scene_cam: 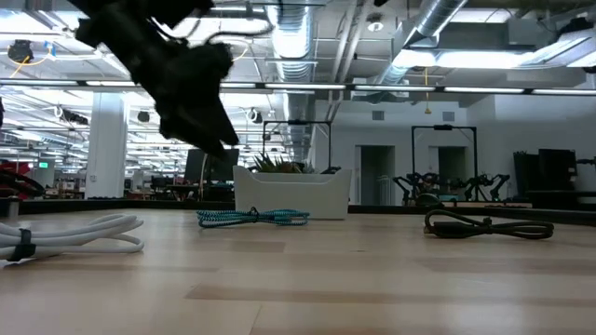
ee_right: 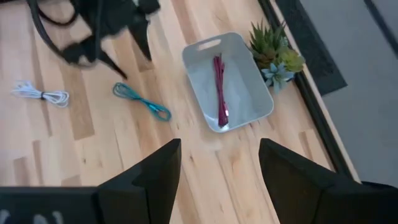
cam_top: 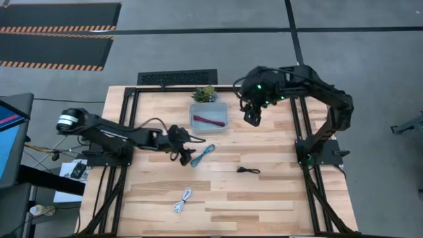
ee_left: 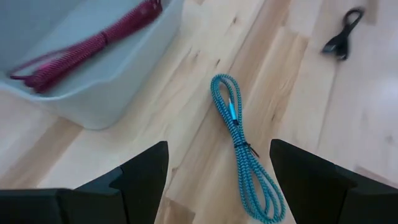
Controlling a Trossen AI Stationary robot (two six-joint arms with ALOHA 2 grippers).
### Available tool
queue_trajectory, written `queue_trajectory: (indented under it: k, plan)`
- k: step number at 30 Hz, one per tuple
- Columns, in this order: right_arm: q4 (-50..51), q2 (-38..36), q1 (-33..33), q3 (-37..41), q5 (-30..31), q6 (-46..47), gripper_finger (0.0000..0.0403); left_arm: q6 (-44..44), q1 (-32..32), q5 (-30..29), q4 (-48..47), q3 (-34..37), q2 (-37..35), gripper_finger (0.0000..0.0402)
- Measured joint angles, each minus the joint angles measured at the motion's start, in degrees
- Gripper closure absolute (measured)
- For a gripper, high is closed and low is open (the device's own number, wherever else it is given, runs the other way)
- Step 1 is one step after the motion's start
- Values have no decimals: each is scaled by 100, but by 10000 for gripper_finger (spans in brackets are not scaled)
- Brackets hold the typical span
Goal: Pick and place USB-C Cables
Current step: Put the blue charger cable into the gray bin
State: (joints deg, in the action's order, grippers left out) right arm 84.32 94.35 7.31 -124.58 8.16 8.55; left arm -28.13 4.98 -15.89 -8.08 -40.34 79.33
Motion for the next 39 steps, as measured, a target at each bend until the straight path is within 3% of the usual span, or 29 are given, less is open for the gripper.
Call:
queue_trajectory:
  k: [9, 19, 25, 32, 36, 39]
  plan:
    - [47, -21, -552, 26, 412, 110, 165, 112, 6, 22, 17, -639, 1415, 132]
    - [32, 61, -821, 25, 531, 180, 165, 112, 22, 307, 9, -734, 2183, 148]
    - [38, 56, -919, 25, 782, 387, 166, -44, 50, 239, -79, -734, 2166, 227]
    - [53, 56, -1192, 25, 1115, 616, 166, -42, 261, 299, -58, -697, 1987, 381]
    - [85, 56, -1449, 25, 1503, 889, 166, 6, 505, 268, 82, -688, 1466, 389]
    - [249, 56, -1744, 25, 2008, 1091, 166, 162, 659, -244, 93, -690, 866, 396]
